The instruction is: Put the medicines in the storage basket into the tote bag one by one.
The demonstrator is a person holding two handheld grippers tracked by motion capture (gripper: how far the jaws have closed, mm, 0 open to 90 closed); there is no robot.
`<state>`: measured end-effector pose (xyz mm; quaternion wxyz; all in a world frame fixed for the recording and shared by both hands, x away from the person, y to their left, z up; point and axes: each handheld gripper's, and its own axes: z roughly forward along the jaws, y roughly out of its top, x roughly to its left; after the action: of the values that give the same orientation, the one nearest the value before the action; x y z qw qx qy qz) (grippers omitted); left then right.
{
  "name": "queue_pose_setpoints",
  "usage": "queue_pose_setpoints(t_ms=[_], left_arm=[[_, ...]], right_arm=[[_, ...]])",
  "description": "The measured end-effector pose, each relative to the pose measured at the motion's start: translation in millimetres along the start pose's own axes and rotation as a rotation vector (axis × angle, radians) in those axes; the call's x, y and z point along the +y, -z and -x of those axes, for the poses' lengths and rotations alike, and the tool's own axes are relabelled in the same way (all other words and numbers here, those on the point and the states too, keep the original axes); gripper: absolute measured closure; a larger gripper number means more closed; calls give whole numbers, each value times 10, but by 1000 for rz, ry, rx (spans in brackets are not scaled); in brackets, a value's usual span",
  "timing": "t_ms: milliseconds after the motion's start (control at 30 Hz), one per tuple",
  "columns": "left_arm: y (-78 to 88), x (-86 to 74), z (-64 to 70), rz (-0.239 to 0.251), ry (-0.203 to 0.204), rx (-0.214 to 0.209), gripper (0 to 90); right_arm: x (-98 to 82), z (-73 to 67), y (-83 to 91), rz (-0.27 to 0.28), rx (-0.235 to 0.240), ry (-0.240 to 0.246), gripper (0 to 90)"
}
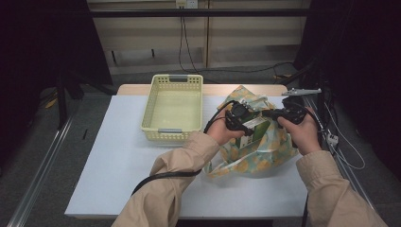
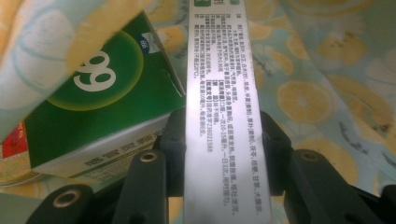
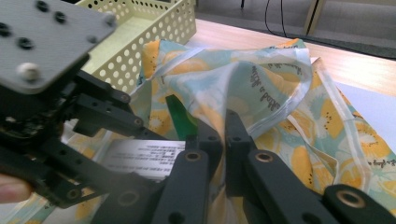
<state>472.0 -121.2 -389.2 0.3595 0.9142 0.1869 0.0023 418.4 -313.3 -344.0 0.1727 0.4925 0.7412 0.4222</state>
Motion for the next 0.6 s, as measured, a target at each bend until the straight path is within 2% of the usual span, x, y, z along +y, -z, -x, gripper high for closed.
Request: queue_pose_setpoints(t_ms=[167,300,400,433,467,500,600], left_arm=[[-60,41,-52,23,35,16,628],[-123,63,-80,52,41,23,627],[-176,60,-99,81,79,6,607],[-187,63,-93,79,91,15,533],[-189,67,-72,64,89,66,440],[-187,53,-81,75,89,22,396],[-124,5,-64,66,103,10,290]], right_arm=[[5,2,7,-1,-1,-3,888],[10,-8,-4,4,4,-6,887],[8,-11,-11,1,3,-7,887],[7,-11,-13,-1,4,-7,887],[3,-12,-17,-2,4,-9,887],[-1,-14,-22,-3,3,-10,886],[-15,-12,-37,-5,4,-11,885]])
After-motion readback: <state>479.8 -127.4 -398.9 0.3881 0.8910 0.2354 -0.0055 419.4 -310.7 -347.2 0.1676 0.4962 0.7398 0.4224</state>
